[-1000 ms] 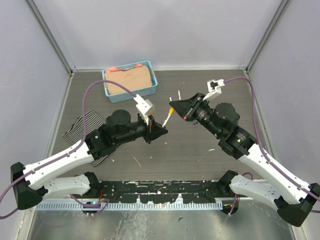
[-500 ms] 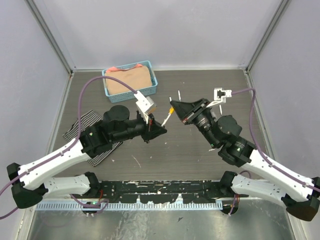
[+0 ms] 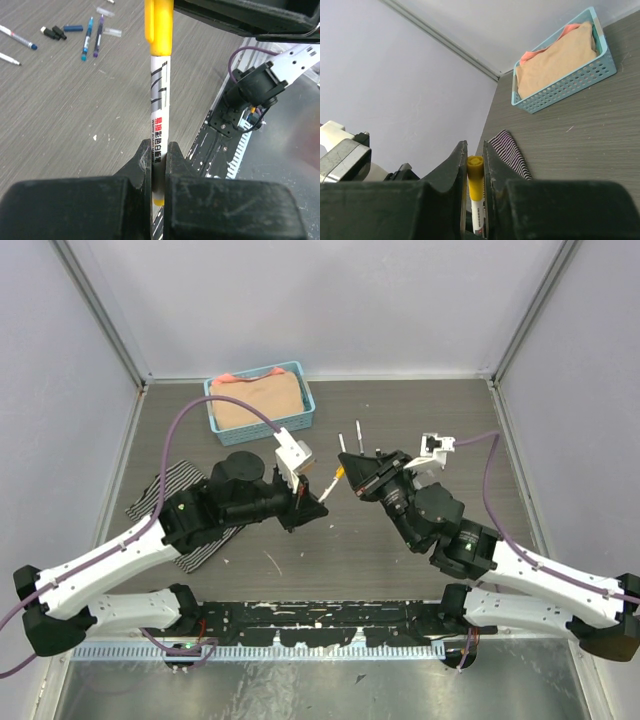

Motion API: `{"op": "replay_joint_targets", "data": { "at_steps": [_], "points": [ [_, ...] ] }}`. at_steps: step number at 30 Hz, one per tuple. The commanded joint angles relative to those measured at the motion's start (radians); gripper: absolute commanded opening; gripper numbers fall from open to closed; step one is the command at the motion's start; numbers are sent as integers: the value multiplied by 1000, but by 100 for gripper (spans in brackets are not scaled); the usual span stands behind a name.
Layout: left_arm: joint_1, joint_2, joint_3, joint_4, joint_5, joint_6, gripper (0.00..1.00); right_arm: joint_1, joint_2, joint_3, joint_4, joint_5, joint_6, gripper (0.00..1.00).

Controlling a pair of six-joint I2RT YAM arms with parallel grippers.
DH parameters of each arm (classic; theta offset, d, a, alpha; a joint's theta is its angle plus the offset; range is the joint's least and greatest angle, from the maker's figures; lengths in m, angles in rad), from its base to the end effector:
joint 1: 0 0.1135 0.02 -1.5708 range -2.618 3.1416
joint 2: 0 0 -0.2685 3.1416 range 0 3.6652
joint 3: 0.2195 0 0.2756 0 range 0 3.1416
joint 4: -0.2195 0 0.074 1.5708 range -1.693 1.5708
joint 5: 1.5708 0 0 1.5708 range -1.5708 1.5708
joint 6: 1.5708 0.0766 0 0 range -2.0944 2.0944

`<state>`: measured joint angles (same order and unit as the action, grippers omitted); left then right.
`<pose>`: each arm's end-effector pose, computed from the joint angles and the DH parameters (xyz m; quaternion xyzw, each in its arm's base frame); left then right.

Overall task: Insert the pens into the pen caps
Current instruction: Press the pen cap onto the pen, then place the pen at the center of the board.

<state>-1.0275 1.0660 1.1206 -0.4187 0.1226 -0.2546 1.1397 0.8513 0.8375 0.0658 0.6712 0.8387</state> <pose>0.1448 -0.2579 0.3697 0.3420 0.7482 -0.3791 0.4237 0.1463 0.2042 0.3787 0.1387 0.6785 0.4476 0.5657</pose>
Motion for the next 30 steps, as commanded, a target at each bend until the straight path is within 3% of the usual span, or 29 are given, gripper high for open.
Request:
{"op": "replay_joint_targets", "data": {
  "at_steps": [1,12,18,23,25,30],
  "points": [
    [22,-34,72,464,-40,10,0,94,86,92,-378,-179,-112,3],
    [22,-144,-159,366,0,3,0,63,71,341,-357,2,-358,52],
    [22,-190,-238,278,-84,-22,0,58,32,372,-314,49,-448,60],
    [38,-118,-207,73,-208,-36,0,39,49,397,-420,78,-432,65],
    [64,-51,-185,3,-212,-47,0,-38,73,404,-472,-17,-393,66],
    [152,51,-171,-62,-197,-90,0,-438,108,298,-443,-485,-294,65]
  ]
}}
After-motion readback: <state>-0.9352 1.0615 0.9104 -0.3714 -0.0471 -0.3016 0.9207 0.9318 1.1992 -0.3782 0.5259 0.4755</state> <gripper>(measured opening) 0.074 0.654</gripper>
